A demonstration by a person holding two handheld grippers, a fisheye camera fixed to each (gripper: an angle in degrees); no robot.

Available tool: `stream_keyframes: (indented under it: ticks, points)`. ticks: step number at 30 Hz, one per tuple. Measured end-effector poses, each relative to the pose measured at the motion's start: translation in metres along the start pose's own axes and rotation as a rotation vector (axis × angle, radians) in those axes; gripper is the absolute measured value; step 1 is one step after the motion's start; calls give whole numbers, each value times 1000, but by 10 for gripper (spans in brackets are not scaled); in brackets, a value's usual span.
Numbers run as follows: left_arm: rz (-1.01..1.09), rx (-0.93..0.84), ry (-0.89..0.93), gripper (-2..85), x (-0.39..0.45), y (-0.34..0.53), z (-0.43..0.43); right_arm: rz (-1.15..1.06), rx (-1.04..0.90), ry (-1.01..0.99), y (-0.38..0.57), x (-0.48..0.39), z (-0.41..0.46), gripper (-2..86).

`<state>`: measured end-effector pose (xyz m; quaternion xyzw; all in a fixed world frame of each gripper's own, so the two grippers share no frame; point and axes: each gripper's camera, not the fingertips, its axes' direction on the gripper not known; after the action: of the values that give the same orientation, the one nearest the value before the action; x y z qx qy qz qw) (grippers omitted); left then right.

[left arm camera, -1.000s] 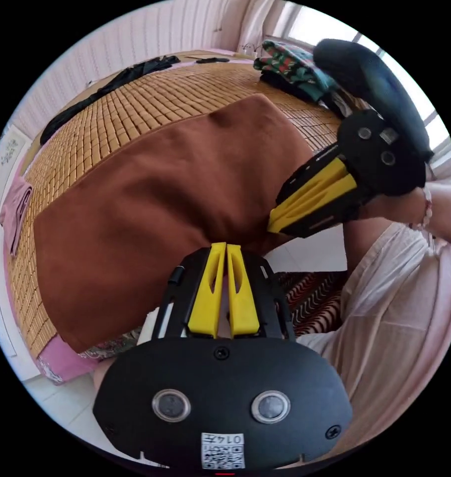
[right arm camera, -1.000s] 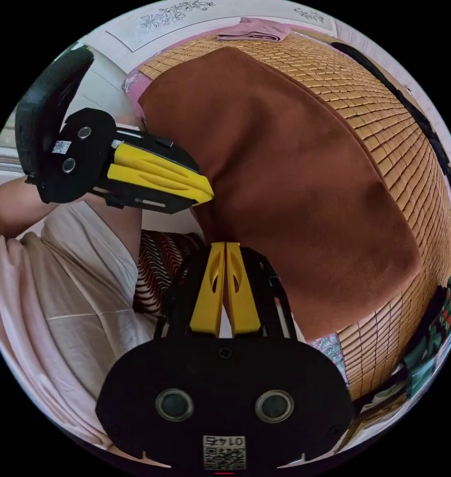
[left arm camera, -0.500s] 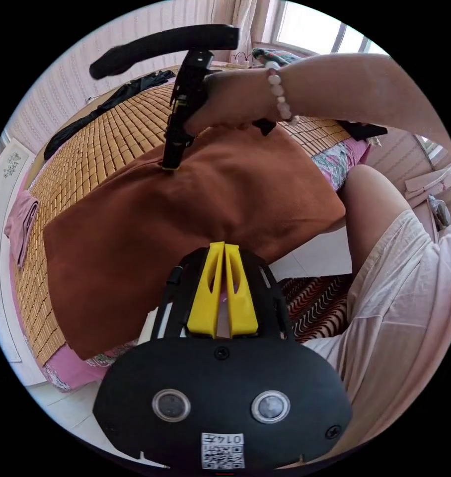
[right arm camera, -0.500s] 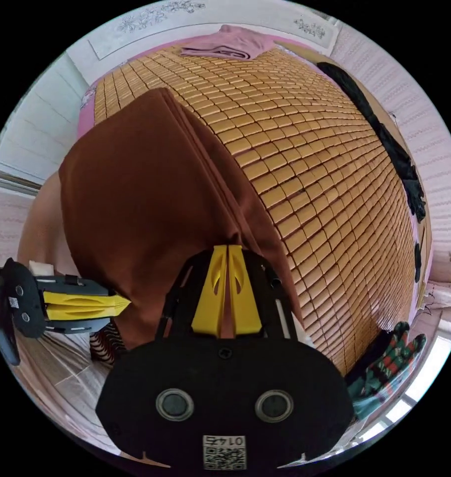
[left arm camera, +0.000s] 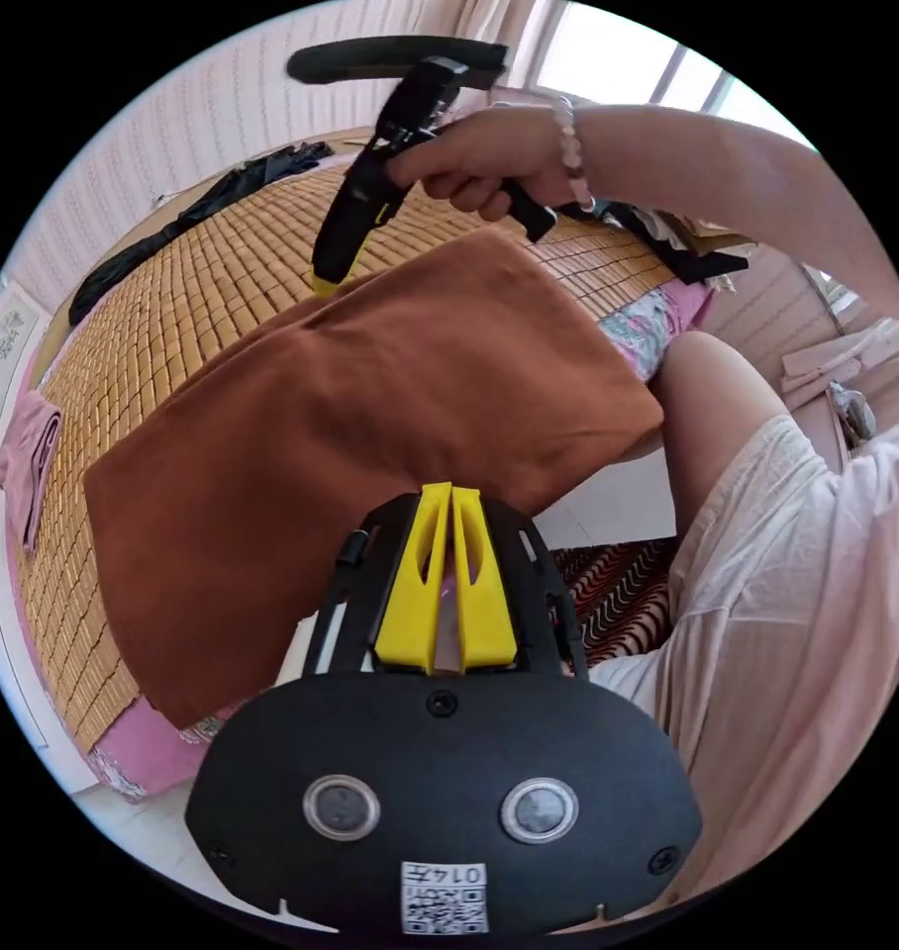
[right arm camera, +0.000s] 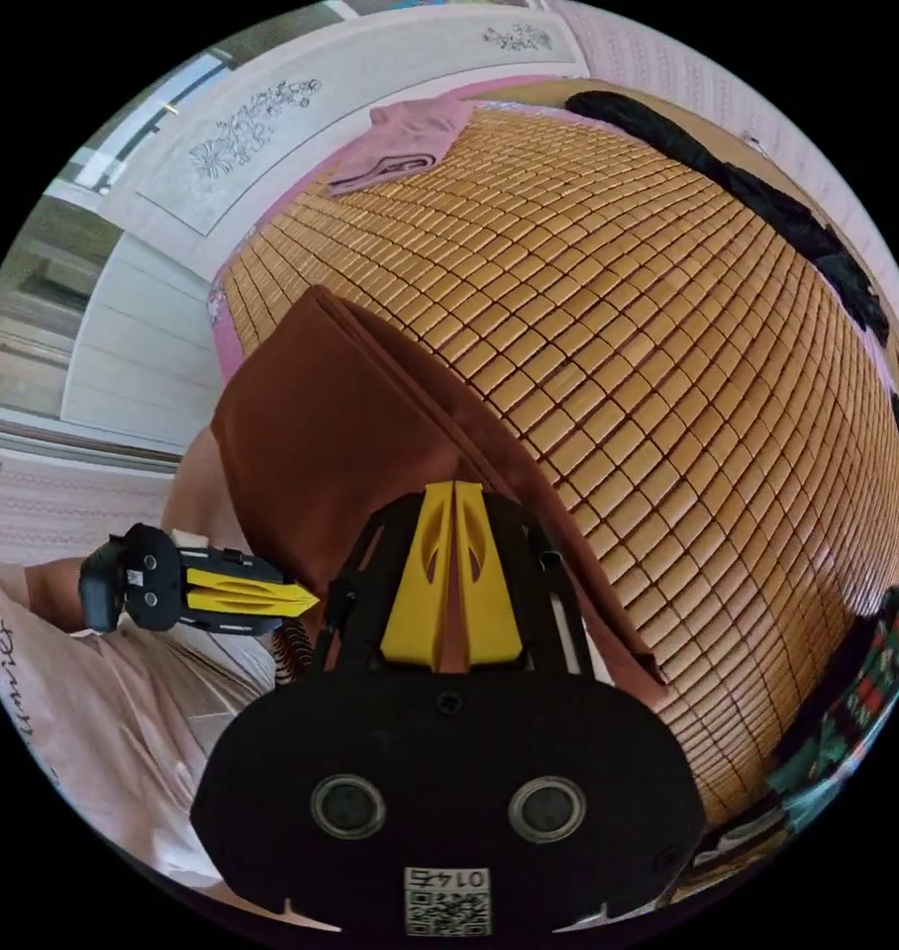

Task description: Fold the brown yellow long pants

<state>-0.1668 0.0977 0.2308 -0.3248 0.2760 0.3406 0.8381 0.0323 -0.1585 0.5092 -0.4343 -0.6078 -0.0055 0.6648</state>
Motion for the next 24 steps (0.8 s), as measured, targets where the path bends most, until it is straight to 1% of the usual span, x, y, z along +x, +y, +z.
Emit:
stream_keyframes:
  ticks: [2, 4, 5, 6, 7, 8, 9, 10, 11, 12, 13, 14, 16, 18, 19, 20, 21, 23, 24]
  points:
    - [71, 90, 88, -3, 13, 0, -7, 120, 62, -62, 54, 25, -23, 3]
    - [120, 170, 96, 7, 27, -1, -11, 233, 76, -80, 127, 47, -42, 15]
    - [155, 198, 94, 30, 38, -3, -9, 258, 77, -73, 144, 51, -46, 18]
    - [162, 196, 97, 67, 45, -8, -4, 330, 85, -48, 175, 59, -51, 55]
    - [162, 185, 104, 80, 49, -11, -1, 411, 89, -27, 202, 67, -54, 98]
    - [158, 160, 111, 106, 56, -17, 7, 446, 80, -22, 213, 72, -53, 122]
    - [171, 144, 107, 120, 64, -23, 13, 502, 33, -32, 231, 81, -47, 145]
    - [187, 140, 104, 126, 68, -25, 15, 536, -38, -93, 243, 92, -38, 144]
    - [220, 136, 87, 132, 76, -30, 20, 556, -66, -140, 248, 98, -34, 137]
    - [260, 118, 77, 136, 84, -36, 23, 583, -75, -235, 257, 109, -29, 123]
    - [279, 108, 75, 137, 87, -39, 25, 592, -52, -283, 265, 119, -28, 118]
    - [306, 91, 63, 138, 93, -45, 27, 588, -55, -281, 267, 122, -27, 116]
    - [340, 77, 58, 141, 99, -53, 30, 562, -132, -236, 270, 134, -20, 100]
    - [365, 42, 55, 161, 109, -62, 38, 544, -151, -310, 272, 142, -17, 73]
    - [364, 18, 54, 169, 111, -64, 42, 511, -145, -287, 274, 143, -24, 48]
    - [368, -33, 44, 175, 117, -68, 50, 487, -139, -267, 275, 142, -29, 41]
    - [372, -77, 20, 176, 123, -71, 56, 438, -111, -250, 276, 140, -41, 27]
    - [351, -107, -38, 163, 130, -75, 60, 377, -27, -282, 282, 136, -64, 21]
    - [326, -65, -114, 144, 133, -74, 55, 352, 44, -328, 287, 136, -79, 20]
